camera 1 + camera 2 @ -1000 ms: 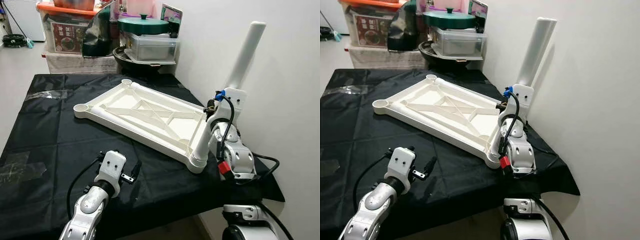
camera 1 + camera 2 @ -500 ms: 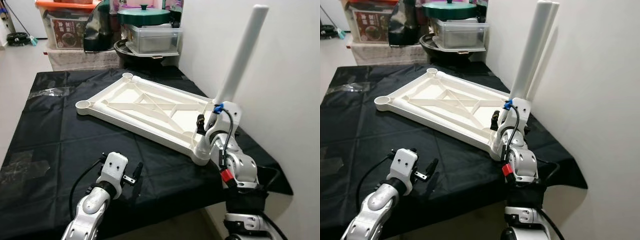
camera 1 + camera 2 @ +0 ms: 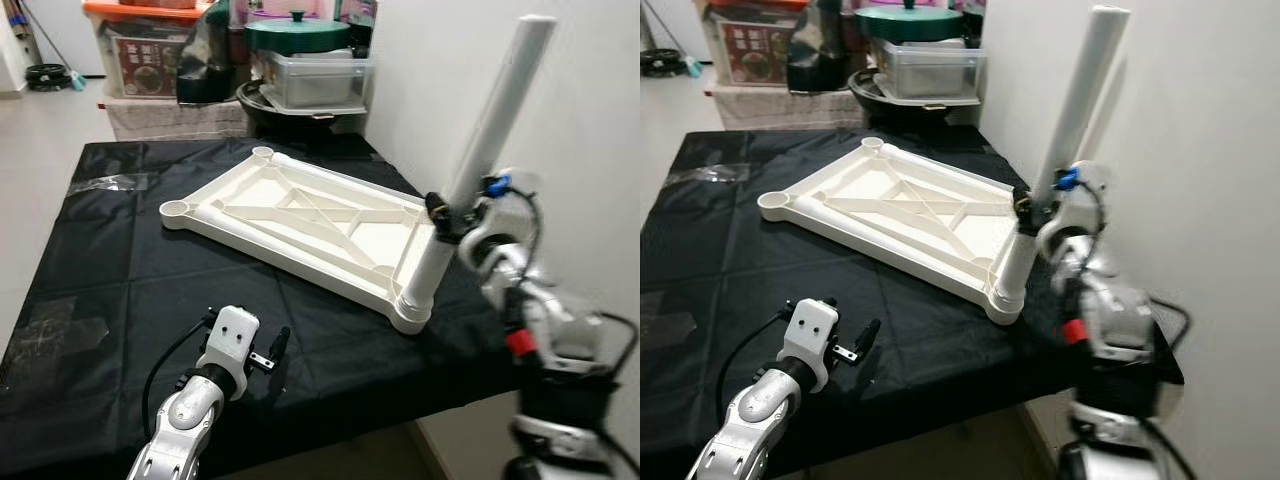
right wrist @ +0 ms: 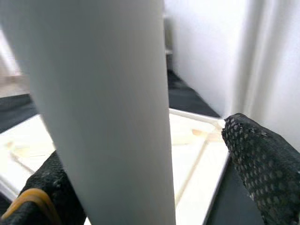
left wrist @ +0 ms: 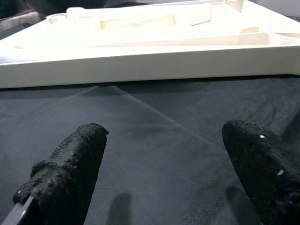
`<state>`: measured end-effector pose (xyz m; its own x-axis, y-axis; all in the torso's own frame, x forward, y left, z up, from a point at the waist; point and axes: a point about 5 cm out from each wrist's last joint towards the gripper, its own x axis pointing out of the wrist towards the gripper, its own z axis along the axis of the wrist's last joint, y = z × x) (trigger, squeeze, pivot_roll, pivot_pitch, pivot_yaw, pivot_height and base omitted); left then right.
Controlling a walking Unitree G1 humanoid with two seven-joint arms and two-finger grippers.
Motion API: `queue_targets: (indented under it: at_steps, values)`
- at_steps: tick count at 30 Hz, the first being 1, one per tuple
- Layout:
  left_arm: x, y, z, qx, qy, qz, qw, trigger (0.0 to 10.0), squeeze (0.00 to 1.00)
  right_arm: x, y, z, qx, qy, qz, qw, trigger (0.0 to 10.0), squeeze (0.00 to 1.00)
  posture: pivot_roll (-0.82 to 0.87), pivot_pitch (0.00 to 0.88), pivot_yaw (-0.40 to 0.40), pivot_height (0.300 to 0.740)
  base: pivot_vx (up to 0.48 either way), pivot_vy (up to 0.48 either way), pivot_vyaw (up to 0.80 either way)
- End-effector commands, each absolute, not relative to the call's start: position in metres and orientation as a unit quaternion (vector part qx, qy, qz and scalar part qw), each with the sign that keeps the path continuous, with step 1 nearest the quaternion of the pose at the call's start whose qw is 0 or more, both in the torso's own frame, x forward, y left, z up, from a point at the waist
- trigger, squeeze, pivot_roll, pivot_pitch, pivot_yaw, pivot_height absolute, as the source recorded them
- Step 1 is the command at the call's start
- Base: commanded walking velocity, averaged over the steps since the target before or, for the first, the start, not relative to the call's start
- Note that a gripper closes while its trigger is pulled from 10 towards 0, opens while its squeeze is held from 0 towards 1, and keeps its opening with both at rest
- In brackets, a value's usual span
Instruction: Building children table
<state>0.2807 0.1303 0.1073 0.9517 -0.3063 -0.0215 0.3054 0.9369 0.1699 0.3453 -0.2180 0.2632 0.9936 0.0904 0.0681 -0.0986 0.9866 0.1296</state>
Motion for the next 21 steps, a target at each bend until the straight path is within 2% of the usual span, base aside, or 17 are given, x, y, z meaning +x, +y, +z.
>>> queue_targets:
  at_steps: [1,5,12,17,21]
  values:
    - [0.28,0.128,0.103,0.085,0.005,-0.164,0.983,10.0,0.0,0.347,-0.225,0.269,0.061,-0.043,0.099,0.992,10.0,0.01,0.03,0.0,-0.099,0.74,0.0,0.0,0.0]
    - [0.282,0.127,0.104,0.085,0.004,-0.166,0.982,10.0,0.0,0.344,-0.225,0.272,0.056,-0.043,0.221,0.973,10.0,0.0,0.04,0.0,-0.099,0.74,0.0,0.0,0.0]
    - [0.282,0.127,0.104,0.087,0.003,-0.168,0.982,10.0,0.0,0.352,-0.237,0.266,0.021,-0.031,0.266,0.963,10.0,0.0,0.05,0.0,-0.105,0.74,0.0,0.0,0.0]
    - [0.282,0.126,0.104,0.085,0.004,-0.167,0.982,10.0,0.0,0.359,-0.234,0.269,-0.019,-0.026,0.326,0.945,10.0,0.0,0.07,0.0,-0.115,0.74,0.0,0.0,0.0]
    - [0.28,0.126,0.104,0.085,0.005,-0.168,0.982,10.0,0.0,0.364,-0.233,0.268,-0.025,-0.024,0.341,0.94,10.0,0.0,0.07,0.0,-0.119,0.74,0.0,0.0,0.0]
